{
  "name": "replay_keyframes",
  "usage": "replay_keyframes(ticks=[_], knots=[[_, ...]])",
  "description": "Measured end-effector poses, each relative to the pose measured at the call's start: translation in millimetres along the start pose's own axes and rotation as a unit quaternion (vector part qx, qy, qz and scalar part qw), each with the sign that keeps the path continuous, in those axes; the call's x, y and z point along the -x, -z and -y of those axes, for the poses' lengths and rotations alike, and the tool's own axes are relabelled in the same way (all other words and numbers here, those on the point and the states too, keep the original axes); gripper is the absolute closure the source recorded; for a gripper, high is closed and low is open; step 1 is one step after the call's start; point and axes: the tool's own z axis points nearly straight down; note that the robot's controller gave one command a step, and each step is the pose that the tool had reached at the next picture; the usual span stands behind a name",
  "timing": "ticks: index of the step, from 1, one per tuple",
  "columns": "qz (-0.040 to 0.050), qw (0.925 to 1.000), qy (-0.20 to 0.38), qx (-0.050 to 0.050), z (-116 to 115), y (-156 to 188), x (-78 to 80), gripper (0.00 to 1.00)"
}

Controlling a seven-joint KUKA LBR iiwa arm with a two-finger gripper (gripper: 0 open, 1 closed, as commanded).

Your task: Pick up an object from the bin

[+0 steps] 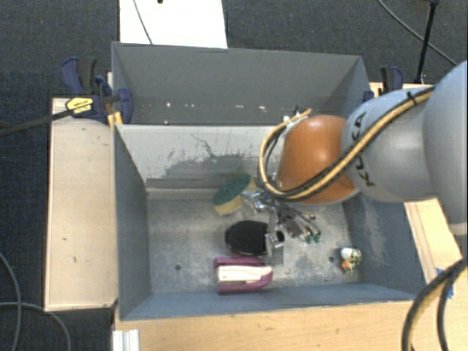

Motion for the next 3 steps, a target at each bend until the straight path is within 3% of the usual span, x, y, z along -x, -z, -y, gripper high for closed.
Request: replay_keyframes(ticks=[1,2,3], knots=[[-0.0051,0.9999,-0.014,-0.002,-0.3,-8.4,1.5,0.00],[-0.0053,0.9999,-0.015,-0.002,-0.2,-8.3,1.4,1.00],[-0.0044,0.9998,-0.017,0.001,1.7,14.3,4.8,1.00]])
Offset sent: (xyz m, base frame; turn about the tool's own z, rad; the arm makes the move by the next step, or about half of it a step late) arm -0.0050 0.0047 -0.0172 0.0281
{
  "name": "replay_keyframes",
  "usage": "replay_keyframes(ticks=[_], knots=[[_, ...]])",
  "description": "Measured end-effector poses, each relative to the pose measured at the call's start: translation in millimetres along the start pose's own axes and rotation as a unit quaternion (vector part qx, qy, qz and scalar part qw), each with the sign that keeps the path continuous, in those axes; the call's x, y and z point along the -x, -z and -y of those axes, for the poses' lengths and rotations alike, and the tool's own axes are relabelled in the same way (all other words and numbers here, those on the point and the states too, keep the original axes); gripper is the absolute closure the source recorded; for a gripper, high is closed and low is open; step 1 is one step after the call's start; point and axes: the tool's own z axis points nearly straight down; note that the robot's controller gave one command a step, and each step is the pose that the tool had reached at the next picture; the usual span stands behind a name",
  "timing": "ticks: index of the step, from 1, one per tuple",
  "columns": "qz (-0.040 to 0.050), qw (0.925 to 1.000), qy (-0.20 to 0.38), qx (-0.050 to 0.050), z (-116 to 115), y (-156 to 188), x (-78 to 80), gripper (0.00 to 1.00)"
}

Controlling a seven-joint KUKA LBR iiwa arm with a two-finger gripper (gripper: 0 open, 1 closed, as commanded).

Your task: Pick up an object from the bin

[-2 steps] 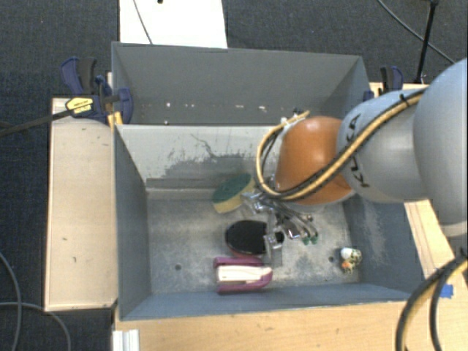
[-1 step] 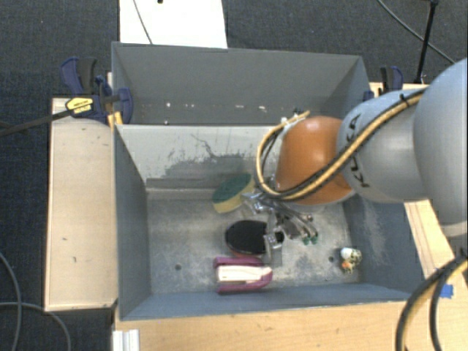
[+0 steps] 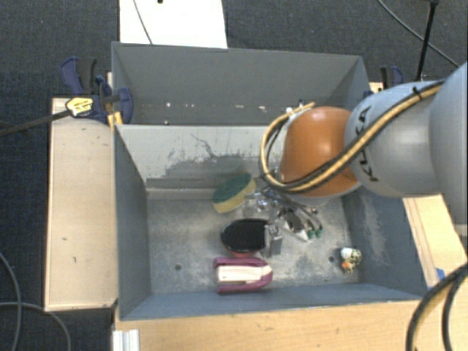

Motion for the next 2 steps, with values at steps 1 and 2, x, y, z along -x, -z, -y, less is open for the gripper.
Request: replay_keyframes(ticks=[1,2], knots=[[-0.0029,1.0000,-0.002,0.001,0.4,36.7,2.2,1.00],[-0.0018,1.0000,-0.004,0.001,0.9,95.1,4.7,1.00]])
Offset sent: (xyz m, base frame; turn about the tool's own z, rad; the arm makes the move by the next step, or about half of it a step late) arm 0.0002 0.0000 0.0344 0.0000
